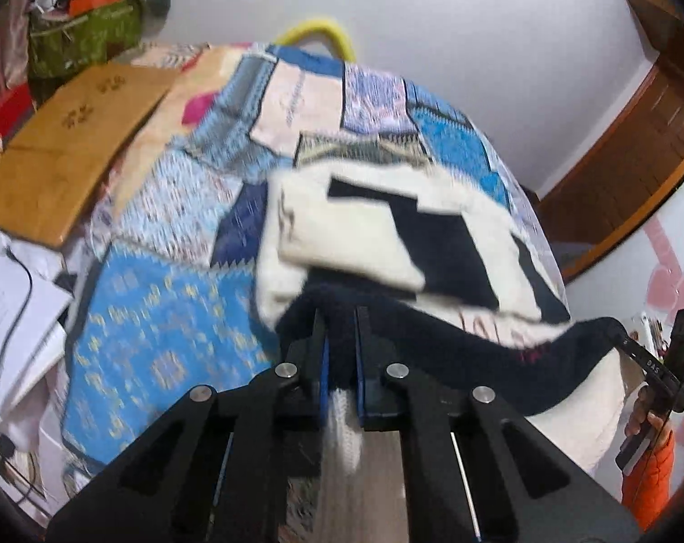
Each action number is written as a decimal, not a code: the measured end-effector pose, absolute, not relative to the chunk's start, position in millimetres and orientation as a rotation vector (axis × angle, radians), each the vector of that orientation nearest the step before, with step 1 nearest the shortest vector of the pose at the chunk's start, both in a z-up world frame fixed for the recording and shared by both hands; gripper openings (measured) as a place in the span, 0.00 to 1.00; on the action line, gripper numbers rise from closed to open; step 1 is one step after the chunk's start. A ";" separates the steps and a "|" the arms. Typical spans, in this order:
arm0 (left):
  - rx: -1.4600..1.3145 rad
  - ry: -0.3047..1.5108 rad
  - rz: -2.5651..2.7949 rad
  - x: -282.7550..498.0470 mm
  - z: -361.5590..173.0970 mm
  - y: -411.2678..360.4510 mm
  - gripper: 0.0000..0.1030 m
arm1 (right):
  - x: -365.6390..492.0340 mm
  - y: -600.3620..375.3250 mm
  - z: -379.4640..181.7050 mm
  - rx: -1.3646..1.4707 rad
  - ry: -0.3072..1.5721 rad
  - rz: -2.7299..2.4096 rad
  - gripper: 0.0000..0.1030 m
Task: Fold small clothes
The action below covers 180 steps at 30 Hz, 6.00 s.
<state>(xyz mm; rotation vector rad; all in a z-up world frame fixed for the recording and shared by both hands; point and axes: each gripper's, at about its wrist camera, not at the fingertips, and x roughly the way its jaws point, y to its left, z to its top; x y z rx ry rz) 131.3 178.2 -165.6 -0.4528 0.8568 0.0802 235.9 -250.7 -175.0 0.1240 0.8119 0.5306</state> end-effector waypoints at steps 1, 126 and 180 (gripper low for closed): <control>-0.451 0.850 0.084 135.9 -162.9 181.0 0.08 | 240.6 -249.4 -172.4 0.123 0.802 0.527 0.08; -0.317 0.928 0.253 348.0 -220.1 239.8 0.07 | 432.6 -213.0 -205.0 0.188 0.894 0.394 0.07; -0.082 1.009 0.139 274.7 -227.3 157.7 0.82 | 351.9 -172.1 -229.6 -0.096 0.972 0.562 0.52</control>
